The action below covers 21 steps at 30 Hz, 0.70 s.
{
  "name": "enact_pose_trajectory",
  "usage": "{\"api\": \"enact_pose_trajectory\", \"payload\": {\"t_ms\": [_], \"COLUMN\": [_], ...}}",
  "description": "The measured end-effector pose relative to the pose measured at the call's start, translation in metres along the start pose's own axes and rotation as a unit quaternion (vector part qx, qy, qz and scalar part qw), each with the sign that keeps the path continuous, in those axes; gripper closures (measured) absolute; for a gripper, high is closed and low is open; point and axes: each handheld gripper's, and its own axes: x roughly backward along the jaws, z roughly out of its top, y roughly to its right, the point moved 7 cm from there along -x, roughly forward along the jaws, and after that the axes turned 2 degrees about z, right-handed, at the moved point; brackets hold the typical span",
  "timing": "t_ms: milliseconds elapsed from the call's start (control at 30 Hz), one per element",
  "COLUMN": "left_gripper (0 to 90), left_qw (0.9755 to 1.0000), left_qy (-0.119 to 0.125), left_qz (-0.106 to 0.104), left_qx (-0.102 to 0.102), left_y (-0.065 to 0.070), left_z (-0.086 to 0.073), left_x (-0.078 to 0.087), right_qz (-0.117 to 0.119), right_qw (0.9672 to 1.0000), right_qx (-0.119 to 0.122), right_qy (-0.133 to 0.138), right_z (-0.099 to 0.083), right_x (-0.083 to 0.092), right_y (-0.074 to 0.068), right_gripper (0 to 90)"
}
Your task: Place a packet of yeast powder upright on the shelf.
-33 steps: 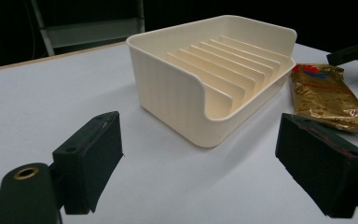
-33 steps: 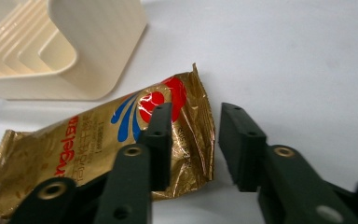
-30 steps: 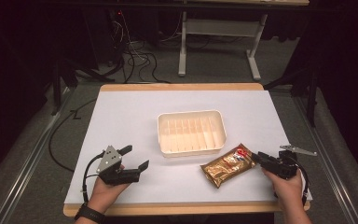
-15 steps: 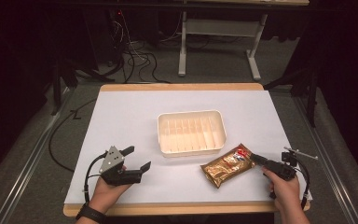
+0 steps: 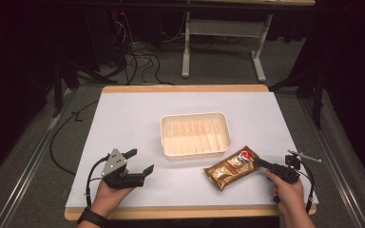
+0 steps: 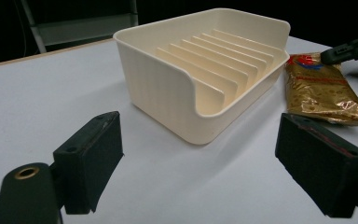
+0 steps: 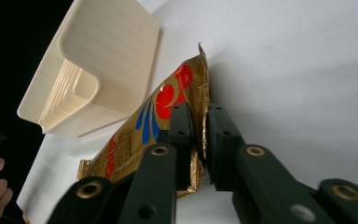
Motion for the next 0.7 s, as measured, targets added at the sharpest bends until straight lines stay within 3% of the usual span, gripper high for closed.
{"api": "enact_pose_trajectory", "payload": {"t_ms": [33, 100, 367, 700], "left_gripper": [15.4, 15.4, 15.4, 15.4], "left_qw": [1.0, 1.0, 1.0, 1.0], "left_qy": [-0.001, -0.002, -0.001, 0.0], "left_qz": [0.0, -0.001, -0.001, -0.002], "left_qx": [-0.001, -0.001, 0.0, 0.001], "left_y": [0.0, 0.0, 0.0, -0.001], "left_z": [0.0, 0.0, 0.0, 0.0], "left_x": [0.0, 0.0, 0.0, 0.001], "right_qz": [0.003, 0.006, 0.021, 0.03], "right_qw": [0.9999, 0.9998, 0.9969, 0.9949], "right_qx": [0.016, 0.019, 0.072, 0.088], "right_qy": [0.003, 0.002, 0.024, 0.039], "right_z": [0.001, 0.002, 0.008, 0.012], "right_x": [0.001, 0.002, 0.01, 0.016], "right_y": [-0.002, -0.004, -0.025, -0.032], "right_gripper": [87.0, 87.7, 89.4, 89.5]}}
